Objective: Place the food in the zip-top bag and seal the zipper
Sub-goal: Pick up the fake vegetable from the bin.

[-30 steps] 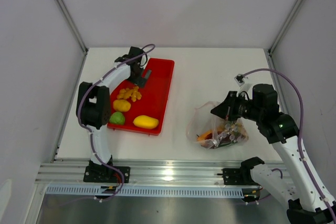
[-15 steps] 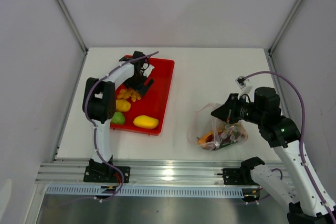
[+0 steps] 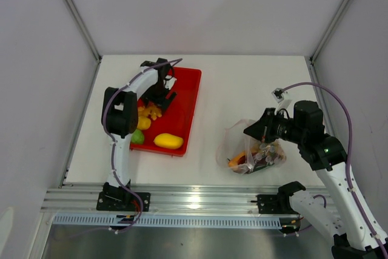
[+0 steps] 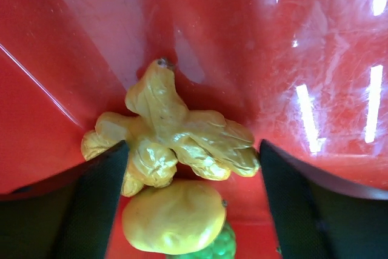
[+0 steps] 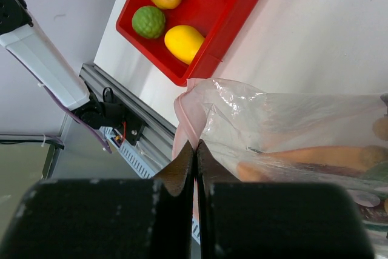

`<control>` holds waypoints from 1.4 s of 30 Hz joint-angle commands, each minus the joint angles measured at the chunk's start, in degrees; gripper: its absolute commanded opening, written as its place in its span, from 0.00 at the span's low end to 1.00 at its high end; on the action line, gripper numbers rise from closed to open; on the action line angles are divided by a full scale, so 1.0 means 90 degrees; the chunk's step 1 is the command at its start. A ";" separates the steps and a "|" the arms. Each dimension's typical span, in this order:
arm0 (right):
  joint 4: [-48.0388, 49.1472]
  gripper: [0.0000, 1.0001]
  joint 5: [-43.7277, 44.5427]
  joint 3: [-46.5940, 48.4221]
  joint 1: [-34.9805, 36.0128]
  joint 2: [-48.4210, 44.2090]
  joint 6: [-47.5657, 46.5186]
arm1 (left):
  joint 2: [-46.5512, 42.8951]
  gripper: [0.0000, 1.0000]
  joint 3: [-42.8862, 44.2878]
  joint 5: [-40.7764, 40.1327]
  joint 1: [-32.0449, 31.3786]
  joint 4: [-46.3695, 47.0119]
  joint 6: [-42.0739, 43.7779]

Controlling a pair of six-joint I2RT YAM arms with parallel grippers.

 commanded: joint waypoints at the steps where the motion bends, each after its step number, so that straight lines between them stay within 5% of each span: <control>1: 0.0221 0.00 -0.0043 0.0144 -0.0011 -0.0064 0.0010 | -0.0062 0.81 0.0130 -0.0212 -0.0093 -0.0164 -0.0166; 7: 0.0211 0.00 0.0015 0.0144 -0.0011 -0.0054 0.0098 | -0.0413 0.50 -0.0397 -0.0174 -0.0162 0.0256 -0.0234; 15: 0.0192 0.00 0.0054 0.0193 -0.0021 -0.0054 0.0264 | -0.0707 0.35 -0.0915 -0.0485 -0.0327 0.0745 -0.0341; 23: 0.0241 0.00 0.0084 0.0184 -0.0021 -0.0064 0.0430 | -0.1185 0.02 -0.1539 -0.1091 -0.0464 0.1262 -0.0615; 42: -0.0033 0.00 0.0386 0.0213 0.0037 -0.0142 0.0528 | -0.2552 0.00 -0.2195 -0.2166 -0.0835 0.1800 -0.1093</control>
